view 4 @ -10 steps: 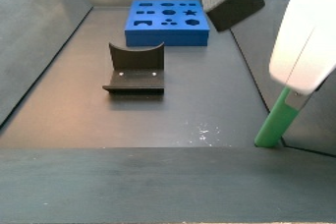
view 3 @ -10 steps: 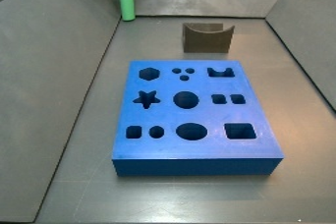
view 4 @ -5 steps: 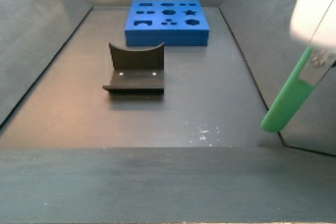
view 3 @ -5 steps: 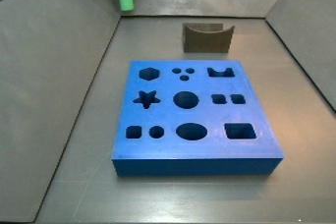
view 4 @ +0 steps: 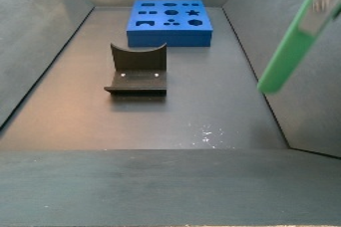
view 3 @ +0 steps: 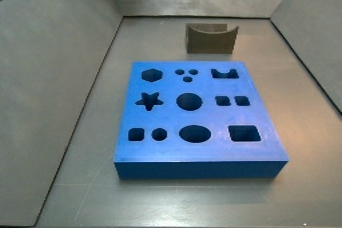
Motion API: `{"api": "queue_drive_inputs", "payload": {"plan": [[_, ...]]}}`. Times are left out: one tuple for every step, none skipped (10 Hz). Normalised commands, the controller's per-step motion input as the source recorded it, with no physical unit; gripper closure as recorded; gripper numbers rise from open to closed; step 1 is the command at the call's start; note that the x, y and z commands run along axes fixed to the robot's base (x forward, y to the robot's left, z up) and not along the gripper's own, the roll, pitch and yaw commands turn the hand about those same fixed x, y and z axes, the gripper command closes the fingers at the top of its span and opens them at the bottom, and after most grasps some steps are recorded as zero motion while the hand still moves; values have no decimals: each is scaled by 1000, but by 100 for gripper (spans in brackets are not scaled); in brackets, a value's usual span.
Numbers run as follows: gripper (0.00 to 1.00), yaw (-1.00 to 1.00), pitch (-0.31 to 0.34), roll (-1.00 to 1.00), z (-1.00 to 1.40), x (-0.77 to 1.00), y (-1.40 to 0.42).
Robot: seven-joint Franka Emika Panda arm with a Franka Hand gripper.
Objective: Pick up the oval object. Move up. Move to above the board. Insert the oval object.
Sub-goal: Move to above the board.
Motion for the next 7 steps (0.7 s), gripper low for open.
{"api": "queue_drive_inputs", "payload": {"plan": [[100, 41, 53, -158, 794, 107, -180], [100, 34, 59, -115, 553, 61, -88], [100, 29, 63, -87, 379, 40, -56], [100, 27, 67, -69, 267, 32, -45], [100, -1000, 101, 202, 160, 307, -1000], [100, -1000, 96, 211, 156, 309, -1000], [100, -1000, 87, 216, 158, 305, -1000]]}}
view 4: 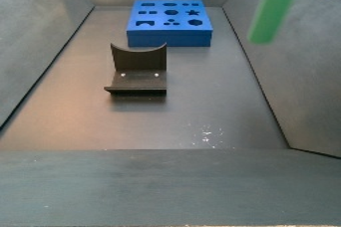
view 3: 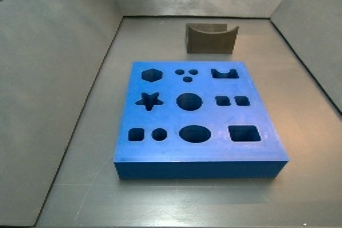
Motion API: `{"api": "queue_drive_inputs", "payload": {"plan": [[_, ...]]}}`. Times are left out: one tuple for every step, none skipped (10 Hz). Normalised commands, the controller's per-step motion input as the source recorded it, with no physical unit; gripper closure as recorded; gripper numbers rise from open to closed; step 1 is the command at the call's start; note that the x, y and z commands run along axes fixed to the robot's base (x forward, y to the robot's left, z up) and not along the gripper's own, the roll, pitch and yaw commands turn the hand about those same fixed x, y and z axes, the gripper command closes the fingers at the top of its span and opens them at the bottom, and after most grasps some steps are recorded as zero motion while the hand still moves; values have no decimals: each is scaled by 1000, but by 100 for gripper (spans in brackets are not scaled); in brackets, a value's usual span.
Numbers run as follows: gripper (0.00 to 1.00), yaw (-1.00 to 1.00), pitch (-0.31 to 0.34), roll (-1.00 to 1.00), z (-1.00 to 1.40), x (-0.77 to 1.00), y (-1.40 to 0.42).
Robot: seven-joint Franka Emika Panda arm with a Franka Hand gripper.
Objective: Pick up the oval object. Move up. Move to above the board. Insert the oval object.
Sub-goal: Move to above the board.
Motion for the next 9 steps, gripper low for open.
{"api": "queue_drive_inputs", "payload": {"plan": [[100, -1000, 76, 204, 160, 303, -1000], [100, -1000, 65, 198, 164, 303, -1000], [100, -1000, 67, 197, 166, 304, -1000], [100, -1000, 76, 184, 171, 307, -1000], [100, -1000, 94, 173, 172, 310, -1000], [100, -853, 134, 130, 174, 319, -1000], [100, -679, 144, 90, 176, 325, -1000], [100, -438, 157, 33, 178, 335, -1000], [100, -218, 154, -17, 180, 348, -1000]]}}
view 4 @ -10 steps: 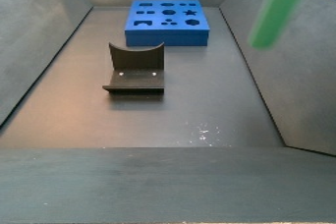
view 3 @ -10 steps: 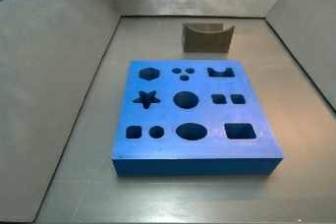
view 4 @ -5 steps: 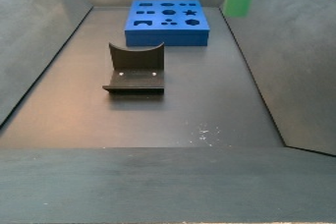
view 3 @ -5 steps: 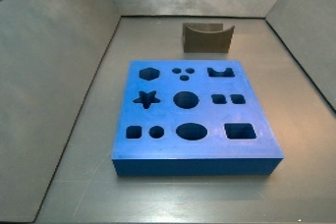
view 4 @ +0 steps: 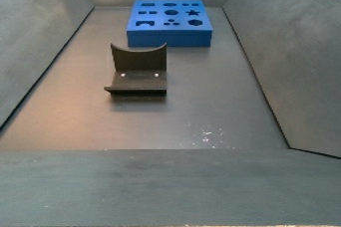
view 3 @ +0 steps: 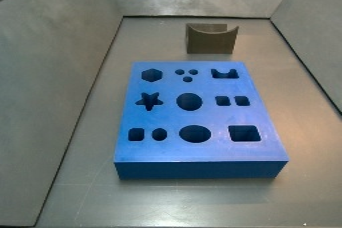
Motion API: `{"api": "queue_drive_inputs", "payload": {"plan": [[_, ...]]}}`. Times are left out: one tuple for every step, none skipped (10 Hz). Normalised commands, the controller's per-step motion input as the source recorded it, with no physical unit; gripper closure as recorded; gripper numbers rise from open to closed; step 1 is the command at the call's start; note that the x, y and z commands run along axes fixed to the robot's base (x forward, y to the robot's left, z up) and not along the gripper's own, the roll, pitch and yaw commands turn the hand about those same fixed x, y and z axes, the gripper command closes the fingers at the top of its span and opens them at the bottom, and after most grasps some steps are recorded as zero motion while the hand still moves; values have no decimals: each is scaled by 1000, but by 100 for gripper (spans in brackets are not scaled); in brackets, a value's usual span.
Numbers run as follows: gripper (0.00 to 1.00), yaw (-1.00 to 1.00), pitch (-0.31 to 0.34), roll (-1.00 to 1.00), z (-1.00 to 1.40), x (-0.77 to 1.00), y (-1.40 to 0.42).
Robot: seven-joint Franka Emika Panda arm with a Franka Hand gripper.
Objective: Pick up the oval object. Move up. Move to above the board. Insert the oval object.
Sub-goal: Move to above the board, then insert the oval object.
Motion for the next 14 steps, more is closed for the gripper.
{"api": "queue_drive_inputs", "payload": {"plan": [[100, -88, 151, -21, 180, 354, -1000], [100, -34, 140, -19, 183, 361, -1000], [100, -13, 126, -18, 186, 372, -1000], [100, -5, 121, -4, 189, 379, -1000], [100, 3, 124, -6, 192, 398, -1000], [100, 8, 131, -3, 198, 420, -1000], [100, 9, 136, 11, 135, 298, -651], [100, 6, 132, 26, 81, 207, -366], [100, 9, 88, 37, 50, 118, -181], [100, 17, -4, 0, 0, 0, -29], [100, 246, -49, 0, -109, 0, -243], [100, 351, -50, 0, -180, 129, -360], [100, 440, -30, 21, -243, 291, -431], [100, 466, -24, 37, -271, 403, -454]]}}
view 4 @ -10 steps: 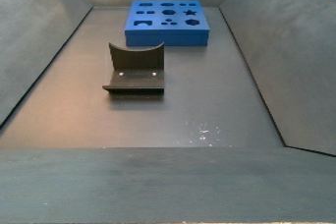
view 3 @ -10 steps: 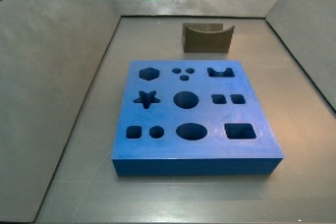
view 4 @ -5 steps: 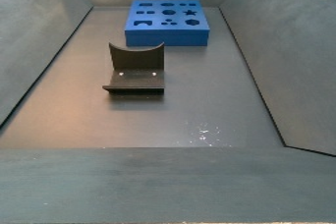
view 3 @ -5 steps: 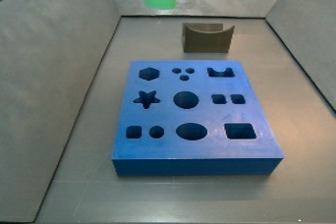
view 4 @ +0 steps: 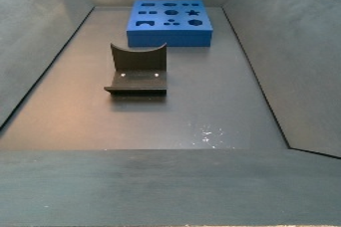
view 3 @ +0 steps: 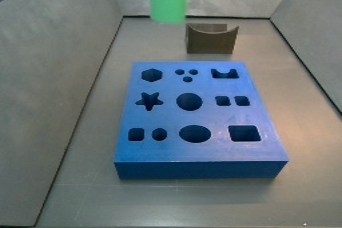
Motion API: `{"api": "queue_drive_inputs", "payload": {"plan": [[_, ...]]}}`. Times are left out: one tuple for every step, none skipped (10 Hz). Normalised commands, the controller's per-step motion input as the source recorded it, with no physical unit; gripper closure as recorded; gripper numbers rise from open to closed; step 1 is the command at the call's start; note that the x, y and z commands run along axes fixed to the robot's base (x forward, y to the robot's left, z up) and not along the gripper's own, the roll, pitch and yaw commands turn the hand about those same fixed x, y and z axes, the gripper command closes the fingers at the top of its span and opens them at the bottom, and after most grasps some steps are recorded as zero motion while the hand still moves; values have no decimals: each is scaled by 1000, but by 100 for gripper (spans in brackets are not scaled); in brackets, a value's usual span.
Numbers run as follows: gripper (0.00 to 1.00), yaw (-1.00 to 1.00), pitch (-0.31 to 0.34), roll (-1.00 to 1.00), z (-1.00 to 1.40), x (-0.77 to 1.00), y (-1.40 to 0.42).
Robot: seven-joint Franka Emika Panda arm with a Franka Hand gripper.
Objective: Pick up the oval object. Move up. Move to above the board. Insert the oval object.
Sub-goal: Insert the oval object.
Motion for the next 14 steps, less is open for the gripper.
{"api": "queue_drive_inputs", "payload": {"plan": [[100, 489, -9, 49, -320, 509, -420], [100, 506, -10, 47, -360, 526, -391], [100, 500, -9, 54, -420, 509, -374], [100, 480, -20, 84, -511, 463, -371], [100, 400, -73, 90, -611, 320, -337], [100, 309, -57, 129, -637, 206, -294], [100, 217, -90, 169, -694, 43, -243], [100, 51, -100, 229, -774, -34, -226], [100, 54, -104, 266, -791, -91, -226], [100, 86, -87, 269, -774, -137, -246], [100, 109, -27, 194, -509, -20, -214], [100, 0, -34, 0, 0, -26, 0], [100, 23, -19, 0, -100, 63, 0], [100, 134, -23, 0, -203, 197, -17]]}}
